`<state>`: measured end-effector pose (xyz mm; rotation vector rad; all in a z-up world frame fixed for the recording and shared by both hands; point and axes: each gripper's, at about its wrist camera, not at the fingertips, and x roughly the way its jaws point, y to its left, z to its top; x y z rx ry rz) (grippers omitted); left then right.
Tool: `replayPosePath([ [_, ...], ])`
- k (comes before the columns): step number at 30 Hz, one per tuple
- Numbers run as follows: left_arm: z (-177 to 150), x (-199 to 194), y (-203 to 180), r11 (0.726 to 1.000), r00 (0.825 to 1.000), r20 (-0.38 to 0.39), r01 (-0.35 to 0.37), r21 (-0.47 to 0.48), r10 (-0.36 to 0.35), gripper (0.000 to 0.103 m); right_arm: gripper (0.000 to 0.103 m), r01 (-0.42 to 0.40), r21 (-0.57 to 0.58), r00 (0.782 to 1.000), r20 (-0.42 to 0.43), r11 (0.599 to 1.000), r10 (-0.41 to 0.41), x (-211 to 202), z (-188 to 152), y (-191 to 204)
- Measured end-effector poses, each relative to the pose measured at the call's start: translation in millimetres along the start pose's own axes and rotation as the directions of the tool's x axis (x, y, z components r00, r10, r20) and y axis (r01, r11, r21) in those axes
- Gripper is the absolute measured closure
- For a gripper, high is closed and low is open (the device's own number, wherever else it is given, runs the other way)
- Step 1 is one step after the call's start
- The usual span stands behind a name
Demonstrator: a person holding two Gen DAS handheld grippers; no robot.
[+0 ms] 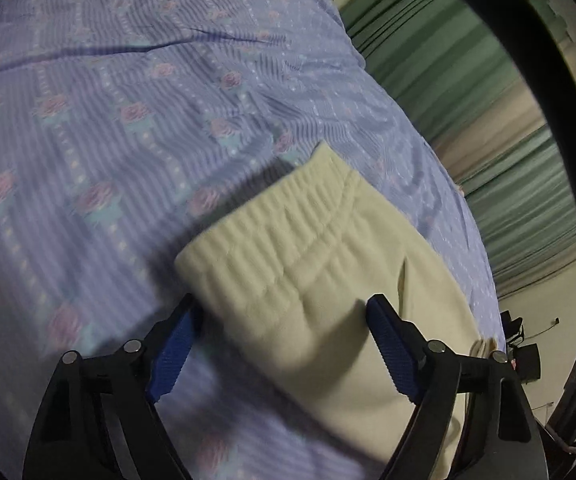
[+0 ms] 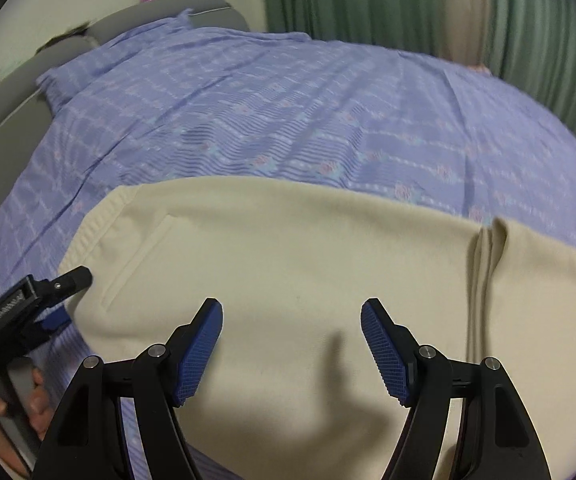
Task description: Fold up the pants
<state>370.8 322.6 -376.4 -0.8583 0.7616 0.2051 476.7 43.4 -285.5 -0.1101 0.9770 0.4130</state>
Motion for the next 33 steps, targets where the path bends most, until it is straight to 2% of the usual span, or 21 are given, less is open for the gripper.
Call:
replayPosePath([
  [2,3,8,-1,1.000,1.000,-0.006,0.016,-0.019,-0.016,0.028,0.031,-0.007,0.029,1.000,-0.002,1.000,0.007,5,1,-3],
  [3,4,11,-3,0.999,1.000,-0.007,0.016,-0.033,-0.016,0.039,0.031,0.000,0.034,1.000,0.001,0.999,0.000,7,2,-3],
  [4,3,12,-5,0.999,1.000,-0.013,0.014,-0.037,-0.015,0.047,0.031,0.003,0.035,1.000,0.004,0.999,-0.003,9,3,-2],
  [7,-1,-10,-27,0.999,0.998,0.048,0.038,0.029,-0.040,0.060,0.031,0.007,0.043,1.000,0.006,0.999,-0.008,14,8,-1],
  [9,-3,-16,-36,0.996,0.996,0.073,0.041,0.083,-0.047,0.060,0.031,0.014,0.044,1.000,0.013,0.999,-0.015,16,11,0],
  [11,-1,-4,-42,0.992,0.998,0.063,-0.017,0.123,0.009,0.057,0.031,0.023,0.042,1.000,0.009,0.999,-0.023,21,15,2],
  [13,4,15,-37,0.995,0.999,0.030,-0.041,0.090,0.038,0.052,0.031,0.031,0.037,1.000,-0.005,0.999,-0.031,25,17,4],
  [17,6,38,-22,1.000,1.000,-0.006,-0.022,0.007,0.022,0.051,0.031,0.028,0.019,1.000,-0.015,0.999,-0.027,26,17,8],
  [20,6,29,-28,0.999,0.999,-0.002,-0.044,0.012,0.044,0.070,0.031,0.029,-0.003,1.000,-0.013,1.000,-0.029,18,15,10],
  [22,8,12,-54,0.992,0.996,0.035,-0.085,0.090,0.083,0.076,0.031,0.031,-0.012,1.000,-0.005,0.999,-0.031,8,13,7],
  [24,4,-12,-79,0.976,0.990,0.084,-0.128,0.179,0.115,0.077,0.031,0.035,-0.007,0.999,-0.001,0.999,-0.035,-7,12,-2],
  [28,-8,-57,-153,0.915,0.964,0.230,-0.209,0.345,0.133,0.078,0.031,0.029,0.026,0.999,0.028,0.999,-0.030,-47,12,-31],
  [30,-19,-77,-193,0.876,0.951,0.287,-0.232,0.423,0.113,0.078,0.031,0.034,0.042,0.997,0.065,0.999,-0.037,-76,10,-54],
  [31,-29,-86,-218,0.848,0.945,0.314,-0.242,0.472,0.095,0.078,0.031,0.032,0.052,0.996,0.081,0.998,-0.036,-87,9,-65],
  [33,-40,-90,-257,0.805,0.935,0.347,-0.266,0.530,0.081,0.078,0.031,0.028,0.082,0.993,0.111,0.996,-0.037,-111,7,-92],
])
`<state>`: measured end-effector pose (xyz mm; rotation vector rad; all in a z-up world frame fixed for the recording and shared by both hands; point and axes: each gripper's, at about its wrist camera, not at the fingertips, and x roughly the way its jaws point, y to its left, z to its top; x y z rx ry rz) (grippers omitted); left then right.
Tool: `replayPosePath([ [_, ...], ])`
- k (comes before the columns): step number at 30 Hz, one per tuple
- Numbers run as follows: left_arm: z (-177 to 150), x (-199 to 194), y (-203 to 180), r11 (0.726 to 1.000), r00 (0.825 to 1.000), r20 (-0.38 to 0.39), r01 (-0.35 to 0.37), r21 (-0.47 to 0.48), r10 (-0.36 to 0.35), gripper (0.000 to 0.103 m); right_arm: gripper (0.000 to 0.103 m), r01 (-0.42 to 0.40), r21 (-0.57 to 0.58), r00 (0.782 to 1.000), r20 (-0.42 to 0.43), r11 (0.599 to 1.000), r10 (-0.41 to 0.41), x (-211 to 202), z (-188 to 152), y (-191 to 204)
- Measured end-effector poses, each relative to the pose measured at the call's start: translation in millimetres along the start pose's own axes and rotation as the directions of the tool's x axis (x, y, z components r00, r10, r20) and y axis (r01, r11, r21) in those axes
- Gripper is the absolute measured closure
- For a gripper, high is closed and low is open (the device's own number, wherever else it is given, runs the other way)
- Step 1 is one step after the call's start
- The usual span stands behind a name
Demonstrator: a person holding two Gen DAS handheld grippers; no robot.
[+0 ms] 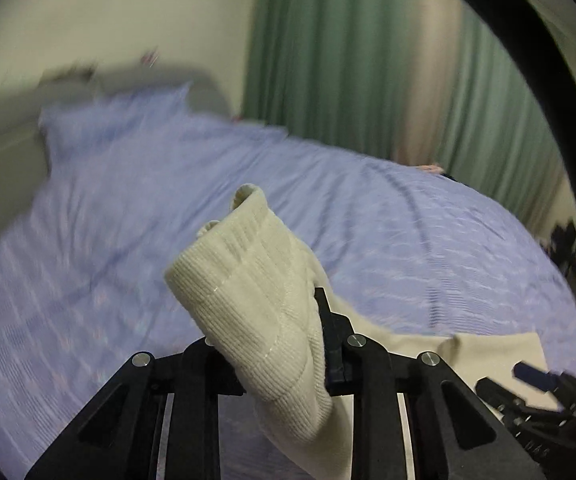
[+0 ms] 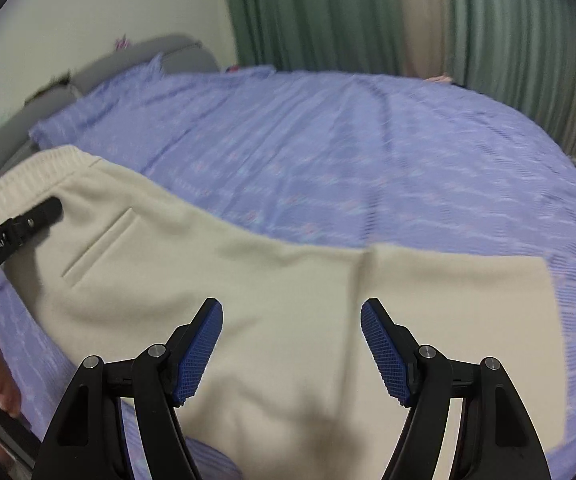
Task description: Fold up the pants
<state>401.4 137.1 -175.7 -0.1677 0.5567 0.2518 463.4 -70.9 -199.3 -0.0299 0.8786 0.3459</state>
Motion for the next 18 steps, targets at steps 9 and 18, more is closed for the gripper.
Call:
replayPosePath([
  [9,14,-38,-171,0.976,0.997,0.019,0.063,0.207,-0.069,0.080,0.031,0.061,0.091,0.996,0.057,0.994,-0.067,-88,5,-138],
  [18,-31,2,-324,0.929,0.986,-0.142,0.136,0.344,-0.092,0.080,0.031,0.147,0.145,0.989,0.005,0.979,-0.149,-118,-23,-255],
])
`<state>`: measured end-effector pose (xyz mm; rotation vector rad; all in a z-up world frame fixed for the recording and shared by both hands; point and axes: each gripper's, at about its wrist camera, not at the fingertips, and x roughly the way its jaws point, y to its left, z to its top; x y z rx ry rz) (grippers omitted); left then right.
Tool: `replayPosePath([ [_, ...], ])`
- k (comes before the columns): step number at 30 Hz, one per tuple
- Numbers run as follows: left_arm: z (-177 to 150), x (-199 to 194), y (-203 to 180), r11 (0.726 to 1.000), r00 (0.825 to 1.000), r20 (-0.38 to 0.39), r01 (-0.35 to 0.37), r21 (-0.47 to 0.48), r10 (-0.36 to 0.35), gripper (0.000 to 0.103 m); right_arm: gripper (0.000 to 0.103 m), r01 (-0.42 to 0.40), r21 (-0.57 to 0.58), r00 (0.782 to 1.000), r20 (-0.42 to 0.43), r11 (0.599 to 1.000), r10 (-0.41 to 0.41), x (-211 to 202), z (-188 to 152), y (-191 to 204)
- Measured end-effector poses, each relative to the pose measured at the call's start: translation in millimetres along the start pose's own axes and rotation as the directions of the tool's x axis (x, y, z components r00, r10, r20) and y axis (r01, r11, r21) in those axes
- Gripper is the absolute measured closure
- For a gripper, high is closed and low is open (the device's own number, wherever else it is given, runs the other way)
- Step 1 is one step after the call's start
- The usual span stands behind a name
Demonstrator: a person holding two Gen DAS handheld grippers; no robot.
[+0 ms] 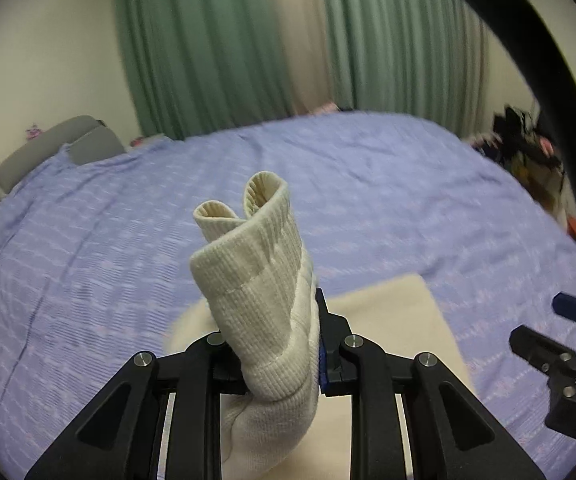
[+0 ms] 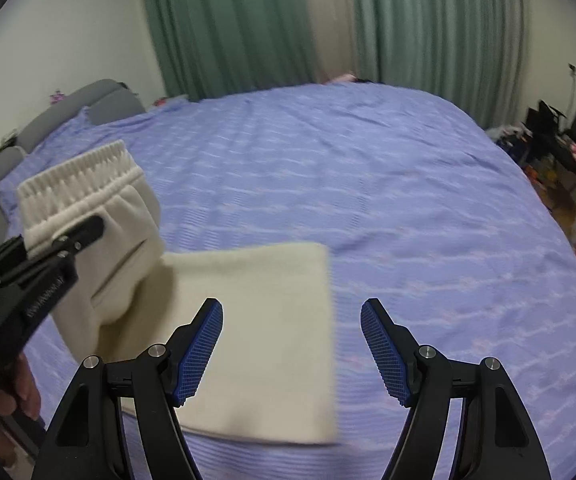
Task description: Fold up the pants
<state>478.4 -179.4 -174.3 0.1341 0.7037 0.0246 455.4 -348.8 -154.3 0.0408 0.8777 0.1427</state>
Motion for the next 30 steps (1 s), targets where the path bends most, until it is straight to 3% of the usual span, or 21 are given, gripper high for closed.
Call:
replayPosePath([
  [6,-8,4,-84,0.992,1.000,0.006,0.023,0.127,-0.024,0.080,0.031,0.029,0.093,0.998,-0.062,0.995,-0.024,14,-29,-62],
  [10,-33,30,-135,0.961,0.996,-0.078,0.060,0.270,-0.040,0.075,0.031,0.057,0.112,0.994,-0.100,0.992,-0.046,25,-45,-89],
  [11,-40,38,-144,0.955,0.992,-0.119,0.071,0.287,-0.038,0.071,0.031,0.065,0.112,0.993,-0.109,0.992,-0.053,28,-48,-93],
  [13,-48,37,-151,0.956,0.985,-0.154,0.119,0.267,-0.080,0.041,0.031,0.071,0.112,0.990,-0.130,0.991,-0.057,31,-54,-100],
  [15,-53,25,-151,0.959,0.988,-0.134,0.109,0.262,-0.076,0.032,0.031,0.070,0.111,0.989,-0.138,0.991,-0.054,30,-58,-105],
  [16,-54,13,-150,0.958,0.991,-0.113,0.097,0.269,-0.069,0.024,0.031,0.075,0.107,0.989,-0.136,0.991,-0.060,28,-60,-106],
  [19,-58,-14,-132,0.965,0.996,-0.052,0.084,0.248,-0.073,0.015,0.031,0.064,0.101,0.993,-0.104,0.993,-0.054,19,-57,-106],
  [24,-70,-38,-68,0.967,0.995,0.025,-0.095,0.236,0.092,0.012,0.031,-0.144,0.098,0.990,0.012,0.985,0.144,9,-34,-92],
  [28,-86,-17,-5,0.981,0.984,-0.080,-0.147,0.129,0.158,0.012,0.031,-0.270,0.094,0.963,0.048,0.958,0.267,32,-16,-72],
  [30,-94,-1,22,0.988,0.980,-0.132,-0.145,0.047,0.150,0.012,0.037,-0.299,0.094,0.954,0.027,0.950,0.298,57,-9,-60],
])
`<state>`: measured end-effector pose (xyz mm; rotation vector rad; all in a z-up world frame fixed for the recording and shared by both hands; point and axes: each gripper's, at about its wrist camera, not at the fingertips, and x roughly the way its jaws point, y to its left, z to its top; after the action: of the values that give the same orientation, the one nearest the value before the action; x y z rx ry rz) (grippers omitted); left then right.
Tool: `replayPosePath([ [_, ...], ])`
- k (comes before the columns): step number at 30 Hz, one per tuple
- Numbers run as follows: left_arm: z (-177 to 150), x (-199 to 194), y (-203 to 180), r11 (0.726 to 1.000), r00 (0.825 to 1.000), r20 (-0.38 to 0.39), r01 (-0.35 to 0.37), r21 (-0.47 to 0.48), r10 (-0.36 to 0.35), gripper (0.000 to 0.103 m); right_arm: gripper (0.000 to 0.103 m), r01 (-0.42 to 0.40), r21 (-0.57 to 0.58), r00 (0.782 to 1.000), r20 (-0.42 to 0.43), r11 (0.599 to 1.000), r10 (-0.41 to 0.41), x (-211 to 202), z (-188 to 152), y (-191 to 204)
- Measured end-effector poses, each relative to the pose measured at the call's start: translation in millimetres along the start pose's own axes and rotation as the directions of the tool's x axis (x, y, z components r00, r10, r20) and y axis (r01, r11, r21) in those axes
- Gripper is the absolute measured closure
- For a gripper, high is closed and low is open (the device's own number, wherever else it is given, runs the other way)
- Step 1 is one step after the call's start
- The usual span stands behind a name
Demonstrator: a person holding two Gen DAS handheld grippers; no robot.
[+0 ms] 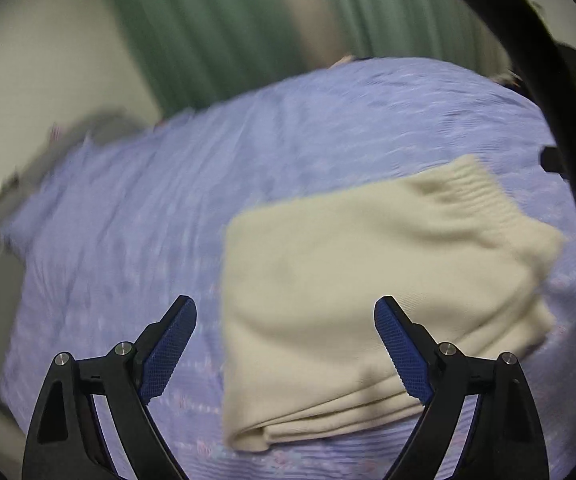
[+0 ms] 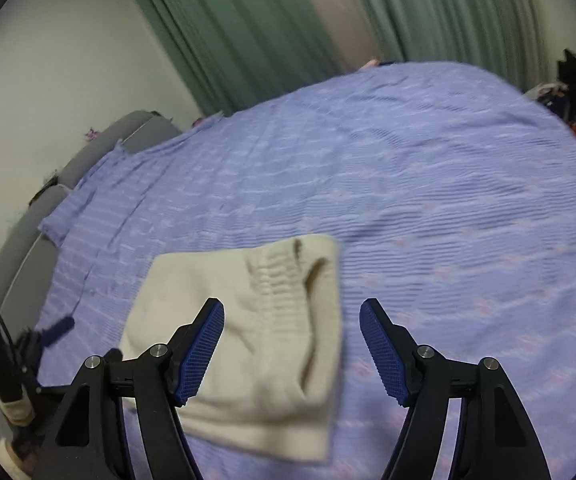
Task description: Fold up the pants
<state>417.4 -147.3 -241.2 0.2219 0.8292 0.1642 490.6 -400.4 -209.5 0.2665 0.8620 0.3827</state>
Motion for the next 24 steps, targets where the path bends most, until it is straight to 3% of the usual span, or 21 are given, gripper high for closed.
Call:
replayPosePath([
  [2,-7,21,19,0.996,0.998,-0.051,0.035,-0.086,-0.039,0.013,0.044,-0.017,0.002,0.999,-0.032,1.000,0.017,24,1,3],
  [6,-21,55,35,0.975,0.983,-0.143,0.087,-0.203,-0.118,0.031,0.047,-0.001,0.003,0.994,-0.106,1.000,0.001,63,-6,5],
  [7,-26,64,35,0.970,0.973,-0.172,0.113,-0.213,-0.152,0.036,0.051,0.011,0.011,0.991,-0.136,1.000,-0.009,73,-10,3],
  [8,-32,68,30,0.969,0.968,-0.188,0.128,-0.213,-0.169,0.037,0.062,0.005,0.024,0.988,-0.155,1.000,-0.001,79,-12,0],
  [10,-40,72,27,0.974,0.965,-0.209,0.116,-0.197,-0.157,0.037,0.065,-0.010,0.050,0.985,-0.171,0.999,0.018,82,-17,-4],
  [12,-44,73,28,0.975,0.966,-0.208,0.112,-0.190,-0.152,0.037,0.085,-0.011,0.054,0.989,-0.148,0.999,0.019,70,-19,-2],
  [15,-43,71,26,0.975,0.965,-0.212,0.113,-0.192,-0.154,0.037,0.094,-0.053,0.058,0.992,-0.110,0.997,0.059,46,-19,1],
  [19,-39,70,21,0.980,0.963,-0.224,0.111,-0.167,-0.148,0.037,0.097,-0.082,0.049,0.993,-0.084,0.995,0.086,28,-19,9],
  [21,-36,67,22,0.982,0.963,-0.225,0.114,-0.150,-0.146,0.034,0.098,-0.037,0.074,0.996,-0.078,0.997,0.043,24,-25,0],
  [24,-32,70,24,0.983,0.960,-0.232,0.126,-0.134,-0.155,0.027,0.097,0.037,0.143,0.989,-0.148,0.989,-0.015,44,-36,-24],
])
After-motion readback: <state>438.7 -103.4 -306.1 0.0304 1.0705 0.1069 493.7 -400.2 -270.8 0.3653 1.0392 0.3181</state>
